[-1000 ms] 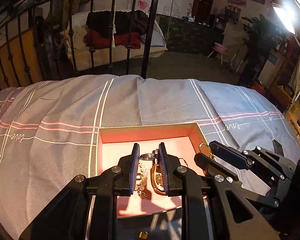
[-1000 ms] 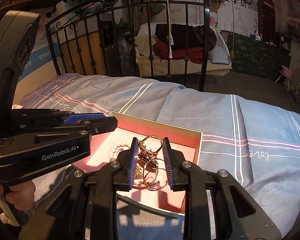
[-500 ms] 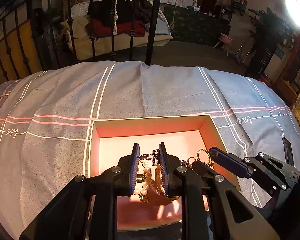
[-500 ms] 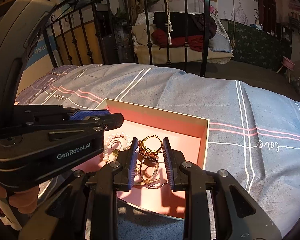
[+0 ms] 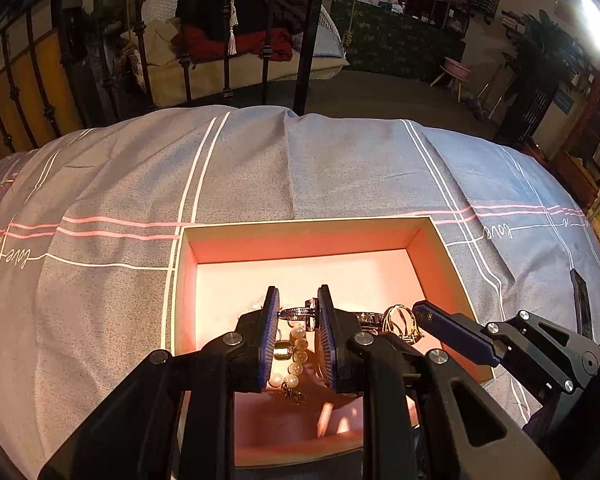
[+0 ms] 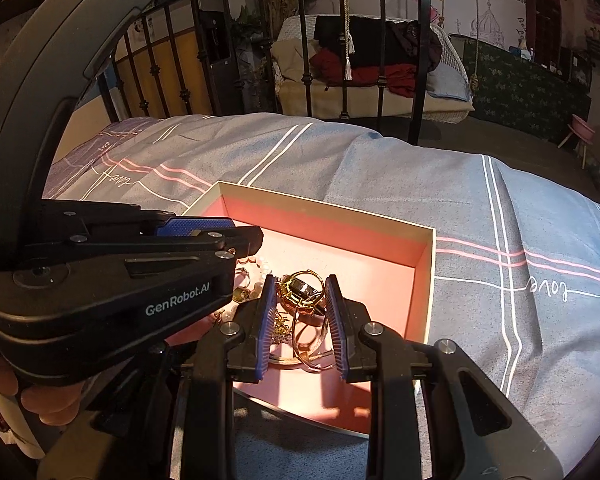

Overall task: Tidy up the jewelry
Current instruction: 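Carry both rings into the box and open both tools, then grasp the last gold earring from the bedspread with the left tool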

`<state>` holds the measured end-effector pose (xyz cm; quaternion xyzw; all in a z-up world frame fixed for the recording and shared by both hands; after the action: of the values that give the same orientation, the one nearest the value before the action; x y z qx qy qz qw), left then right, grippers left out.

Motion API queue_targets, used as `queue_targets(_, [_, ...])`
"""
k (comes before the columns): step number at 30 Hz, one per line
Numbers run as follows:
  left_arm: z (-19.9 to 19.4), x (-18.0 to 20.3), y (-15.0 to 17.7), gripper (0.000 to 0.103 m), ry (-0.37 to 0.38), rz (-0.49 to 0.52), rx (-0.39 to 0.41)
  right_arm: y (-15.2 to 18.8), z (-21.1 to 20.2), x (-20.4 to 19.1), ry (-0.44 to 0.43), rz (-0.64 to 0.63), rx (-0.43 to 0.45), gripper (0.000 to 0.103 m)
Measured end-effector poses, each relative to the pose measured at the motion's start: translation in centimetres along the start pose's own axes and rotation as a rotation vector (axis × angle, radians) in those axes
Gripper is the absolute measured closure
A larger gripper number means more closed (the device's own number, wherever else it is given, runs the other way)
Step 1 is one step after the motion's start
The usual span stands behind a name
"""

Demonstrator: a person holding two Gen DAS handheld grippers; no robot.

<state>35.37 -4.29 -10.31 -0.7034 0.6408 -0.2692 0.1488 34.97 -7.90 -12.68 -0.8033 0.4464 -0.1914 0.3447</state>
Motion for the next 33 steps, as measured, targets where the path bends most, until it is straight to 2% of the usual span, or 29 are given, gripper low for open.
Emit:
queue_targets(5, [0.4, 0.1, 0.2, 0.084, -0.022, 0.015, -0.018, 0.2, 0.3, -0.4, -0.001, -0.009, -0.015, 0.077])
queue_targets(14, [0.4, 0.3, 0.6, 0.083, -0.019, 0.027, -0.039, 0.8, 0.2, -0.9, -0.008, -0.019, -0.027, 0.077])
queue_targets(15, [0.4, 0.2, 0.6, 0.078, -0.019, 0.024, -0.042, 0.8, 0.1, -1.0, -0.009, -0.022, -0.025, 0.077])
queue_targets(16, [0.3, 0.1, 0.6, 0.072, -0.023, 0.021, -0.039, 0.7, 0.0, -0.9, -0.001, -0.023, -0.025, 0.07])
queue_targets(17, [0.1, 0.0, 0.5, 0.057, -0.027, 0.015, -0.029, 0.7, -0.2, -0.9, 0.006, -0.024, -0.02, 0.055])
queue_targets(18, [-0.1, -0.2, 0.4, 0.041, -0.033, 0.01, -0.014, 0.6, -0.4, -0.9, 0.015, -0.027, -0.012, 0.05])
queue_targets(19, [-0.5, -0.3, 0.3, 0.039, -0.035, 0.007, 0.003, 0.6, -0.6, -0.8, 0.024, -0.03, -0.007, 0.044])
queue_targets(22, [-1.4, -0.2, 0.4, 0.038, -0.023, 0.013, 0.02, 0.6, -1.3, -1.0, 0.036, -0.036, 0.004, 0.04])
queue_targets(23, [-1.9, -0.2, 0.5, 0.036, -0.017, 0.012, 0.03, 0.8, -1.7, -1.1, 0.046, -0.039, 0.009, 0.029])
queue_targets(25, [-3.2, -0.2, 1.0, 0.035, 0.004, 0.018, 0.05, 1.4, -2.9, -1.5, 0.059, -0.053, 0.03, 0.019])
queue_targets(30, [-6.7, -0.8, 4.2, 0.034, 0.047, 0.008, 0.092, 4.7, -6.5, -3.1, 0.059, -0.056, 0.08, 0.019])
queue_targets(33, [-7.7, -1.6, 7.2, 0.034, 0.055, 0.005, 0.081, 7.6, -7.2, -3.7, 0.077, -0.068, 0.053, 0.019])
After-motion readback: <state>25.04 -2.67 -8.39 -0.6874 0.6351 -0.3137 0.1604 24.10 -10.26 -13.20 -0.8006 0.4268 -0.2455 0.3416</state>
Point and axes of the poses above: each gripper's, at about its wrist camera, not at the fingertips, and z roughly the way its jaws point, x to its right, y to its underside, the point moved 8 cm from there along z, roughly the way its jaws point, and after that the axes turned 8 degrees about -z, right-handed, at the moved point
